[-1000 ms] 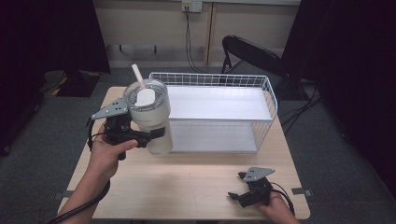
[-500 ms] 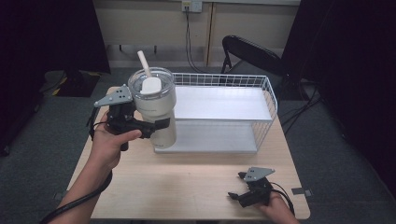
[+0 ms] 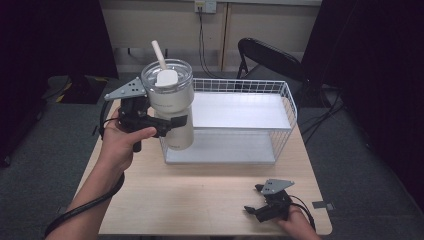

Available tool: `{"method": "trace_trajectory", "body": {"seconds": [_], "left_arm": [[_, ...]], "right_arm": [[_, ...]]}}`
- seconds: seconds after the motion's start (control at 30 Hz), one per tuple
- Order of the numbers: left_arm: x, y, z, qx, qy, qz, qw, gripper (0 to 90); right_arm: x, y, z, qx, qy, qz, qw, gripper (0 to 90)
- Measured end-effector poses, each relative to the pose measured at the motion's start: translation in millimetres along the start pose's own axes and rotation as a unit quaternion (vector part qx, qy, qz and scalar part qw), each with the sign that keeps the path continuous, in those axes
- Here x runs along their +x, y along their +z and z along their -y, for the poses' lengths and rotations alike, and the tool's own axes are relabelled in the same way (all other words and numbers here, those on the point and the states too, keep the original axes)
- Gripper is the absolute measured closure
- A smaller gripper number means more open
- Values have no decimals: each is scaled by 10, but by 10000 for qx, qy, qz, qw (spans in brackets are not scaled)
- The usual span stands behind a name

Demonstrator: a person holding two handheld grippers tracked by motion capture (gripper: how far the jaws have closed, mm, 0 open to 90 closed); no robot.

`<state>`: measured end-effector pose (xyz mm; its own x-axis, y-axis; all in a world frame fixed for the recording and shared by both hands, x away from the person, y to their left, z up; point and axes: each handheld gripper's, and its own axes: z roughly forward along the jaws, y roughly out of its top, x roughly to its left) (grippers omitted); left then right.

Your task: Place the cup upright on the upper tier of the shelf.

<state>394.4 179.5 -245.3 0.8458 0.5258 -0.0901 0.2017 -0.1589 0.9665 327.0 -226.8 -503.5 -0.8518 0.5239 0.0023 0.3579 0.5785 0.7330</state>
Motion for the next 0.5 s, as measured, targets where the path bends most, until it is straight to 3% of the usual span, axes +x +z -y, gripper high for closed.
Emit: {"method": "trace_trajectory", "body": {"seconds": [0.5], "left_arm": [[17,82,-207,7,-21,-111,9999,97]], "right_arm": [[0,0,0,1,0,1,10000,125]]}}
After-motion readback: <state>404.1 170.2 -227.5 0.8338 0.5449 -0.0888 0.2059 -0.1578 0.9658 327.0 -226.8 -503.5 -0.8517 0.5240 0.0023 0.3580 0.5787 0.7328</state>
